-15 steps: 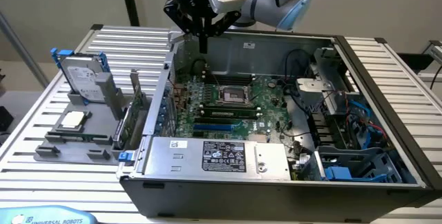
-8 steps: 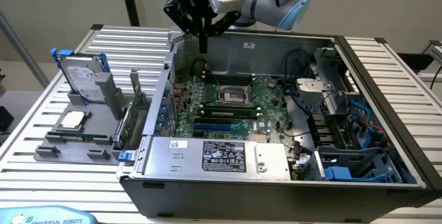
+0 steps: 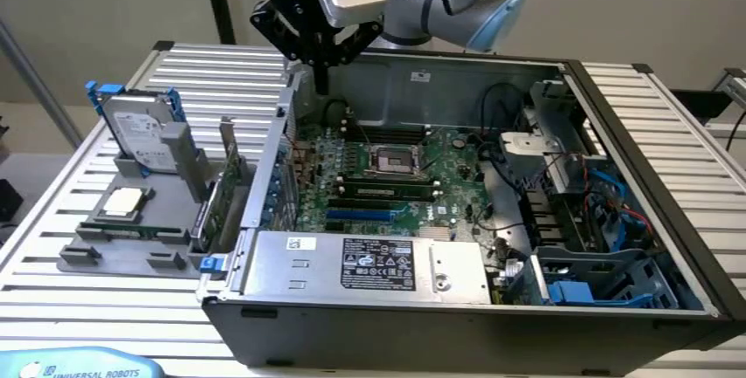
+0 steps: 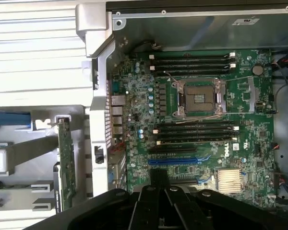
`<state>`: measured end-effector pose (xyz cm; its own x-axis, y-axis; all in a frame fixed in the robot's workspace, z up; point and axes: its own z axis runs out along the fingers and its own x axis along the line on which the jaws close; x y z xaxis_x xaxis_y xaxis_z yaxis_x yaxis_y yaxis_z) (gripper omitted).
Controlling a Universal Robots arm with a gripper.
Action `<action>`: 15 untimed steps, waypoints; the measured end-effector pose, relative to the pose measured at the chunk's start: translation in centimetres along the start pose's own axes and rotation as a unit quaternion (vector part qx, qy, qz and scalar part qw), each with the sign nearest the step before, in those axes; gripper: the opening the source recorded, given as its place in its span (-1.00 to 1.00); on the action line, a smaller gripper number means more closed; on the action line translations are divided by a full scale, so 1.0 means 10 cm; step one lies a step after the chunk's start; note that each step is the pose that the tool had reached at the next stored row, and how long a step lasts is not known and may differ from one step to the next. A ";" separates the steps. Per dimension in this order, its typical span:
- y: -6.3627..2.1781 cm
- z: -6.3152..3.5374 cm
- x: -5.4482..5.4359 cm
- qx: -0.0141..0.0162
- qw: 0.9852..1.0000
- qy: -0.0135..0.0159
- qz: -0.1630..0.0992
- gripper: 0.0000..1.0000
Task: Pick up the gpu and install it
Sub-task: 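Reach for the gpu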
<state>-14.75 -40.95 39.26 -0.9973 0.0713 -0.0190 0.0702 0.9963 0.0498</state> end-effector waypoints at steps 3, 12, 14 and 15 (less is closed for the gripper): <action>-0.060 -0.005 0.13 0.000 1.000 0.000 0.000 -0.79; -0.199 -0.002 0.53 0.000 1.000 0.000 0.000 -0.79; -0.215 0.011 0.62 0.000 1.000 0.000 0.000 -0.79; -0.221 0.021 0.67 0.000 1.000 0.000 0.000 -0.79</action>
<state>-21.57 -42.67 38.82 -0.9973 0.0712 -0.0199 0.0702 0.9963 0.0499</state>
